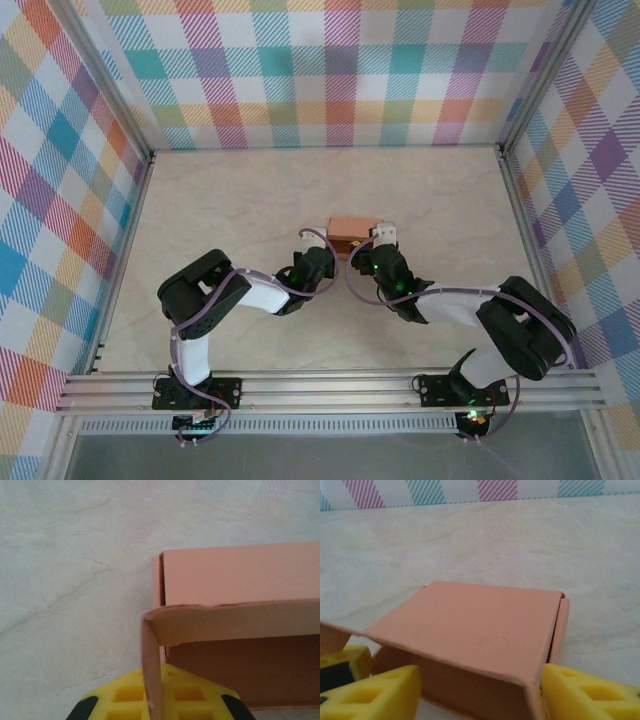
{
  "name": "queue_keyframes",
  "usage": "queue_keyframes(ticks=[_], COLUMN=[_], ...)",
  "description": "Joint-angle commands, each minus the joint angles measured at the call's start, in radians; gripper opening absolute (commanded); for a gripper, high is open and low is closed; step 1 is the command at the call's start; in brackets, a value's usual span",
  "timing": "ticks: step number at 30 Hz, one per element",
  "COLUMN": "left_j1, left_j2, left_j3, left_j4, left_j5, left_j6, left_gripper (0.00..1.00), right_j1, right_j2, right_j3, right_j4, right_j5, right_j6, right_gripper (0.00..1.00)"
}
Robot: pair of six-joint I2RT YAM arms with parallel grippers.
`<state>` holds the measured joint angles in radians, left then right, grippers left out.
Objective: Fold the paper box
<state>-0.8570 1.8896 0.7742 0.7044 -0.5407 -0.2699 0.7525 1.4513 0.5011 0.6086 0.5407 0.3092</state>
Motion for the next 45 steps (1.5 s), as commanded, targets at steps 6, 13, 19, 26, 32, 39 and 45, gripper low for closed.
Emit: queue_keyframes(ticks=[6, 13, 19, 26, 32, 39, 45], left_j1=[-0.013, -0.014, -0.013, -0.014, -0.014, -0.017, -0.016], left_j2=[0.012, 0.016, 0.011, 0.010, 0.007, -0.003, -0.020], left_j3=[0.017, 0.043, 0.050, 0.056, 0.058, 0.074, 0.072], left_j4=[-0.072, -0.098, -0.115, -0.135, -0.142, -0.180, -0.195], left_j5=[0.000, 0.015, 0.018, 0.014, 0.028, 0.046, 0.084], left_j6=[-0.004, -0.002, 0.025, 0.025, 0.005, -0.003, 0.000], left_gripper=[0.00, 0.00, 0.00, 0.00, 0.07, 0.15, 0.23], right_j1=[0.007, 0.007, -0.041, -0.211, -0.347, -0.444, -0.451], right_j2=[-0.230, -0.510, -0.545, -0.249, -0.016, 0.179, 0.257], right_j3=[-0.096, -0.150, 0.057, 0.401, 0.541, 0.550, 0.540], right_j4=[-0.121, -0.297, -0.608, -0.912, -0.950, -0.844, -0.795], right_j5=[-0.071, -0.076, -0.086, -0.269, -0.475, -0.711, -0.711], right_j6=[-0.001, -0.033, 0.022, 0.228, 0.285, 0.379, 0.403], right_gripper=[0.87, 0.91, 0.93, 1.00, 1.00, 1.00, 1.00])
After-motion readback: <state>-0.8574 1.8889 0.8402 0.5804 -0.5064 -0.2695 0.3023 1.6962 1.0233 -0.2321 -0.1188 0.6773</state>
